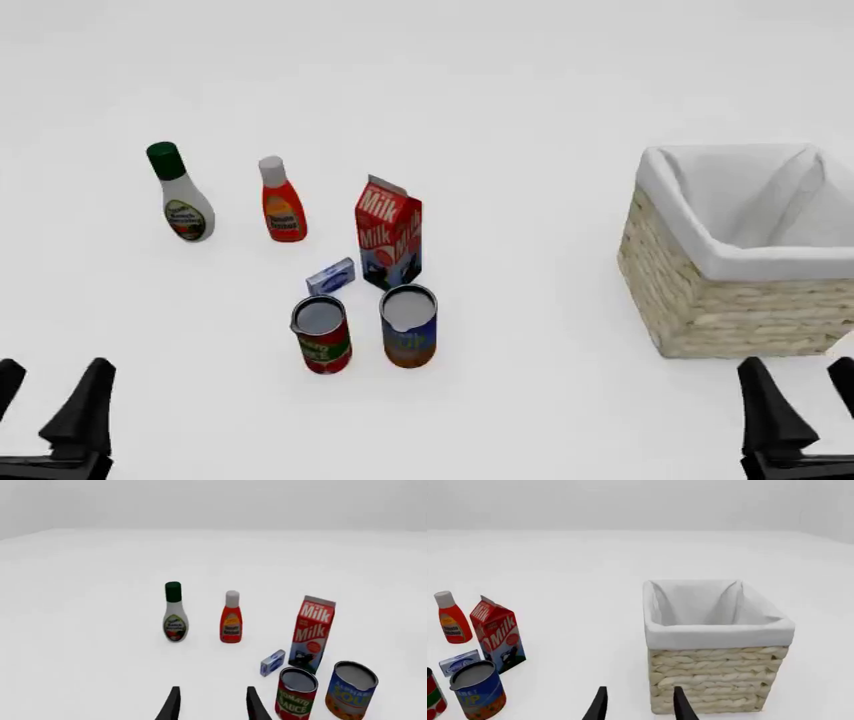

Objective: Pick the salad dressing and place it in the basket.

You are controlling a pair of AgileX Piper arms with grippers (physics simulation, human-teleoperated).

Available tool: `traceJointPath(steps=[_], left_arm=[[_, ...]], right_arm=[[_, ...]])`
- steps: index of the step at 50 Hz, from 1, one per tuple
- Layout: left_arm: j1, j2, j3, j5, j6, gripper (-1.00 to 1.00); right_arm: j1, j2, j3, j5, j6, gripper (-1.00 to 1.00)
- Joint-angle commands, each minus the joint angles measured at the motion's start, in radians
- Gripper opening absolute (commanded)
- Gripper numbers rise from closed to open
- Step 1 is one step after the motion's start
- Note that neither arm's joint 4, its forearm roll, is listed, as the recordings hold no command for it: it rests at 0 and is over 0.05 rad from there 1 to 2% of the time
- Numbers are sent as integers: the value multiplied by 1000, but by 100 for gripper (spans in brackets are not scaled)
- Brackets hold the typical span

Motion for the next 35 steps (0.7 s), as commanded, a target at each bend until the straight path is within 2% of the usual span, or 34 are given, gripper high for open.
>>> traceJointPath(steps=[1,9,14,18,22,26,32,35], left_arm=[[-22,3,-3,-7,3,100],[-38,12,-6,-7,3,100],[-17,85,-32,-66,22,100],[-22,209,-85,-130,13,100],[3,424,-169,-259,38,100],[8,503,-208,-305,67,100],[11,675,-289,-384,51,100],[13,712,-319,-390,47,100]], right_arm=[[1,3,1,-4,-17,100],[9,33,4,-31,-54,100],[8,52,4,-56,-58,100],[15,55,4,-61,-59,100],[24,66,4,-74,-54,100],[27,67,4,-77,-44,100],[42,85,4,-96,-33,100],[40,99,4,-110,-38,100]])
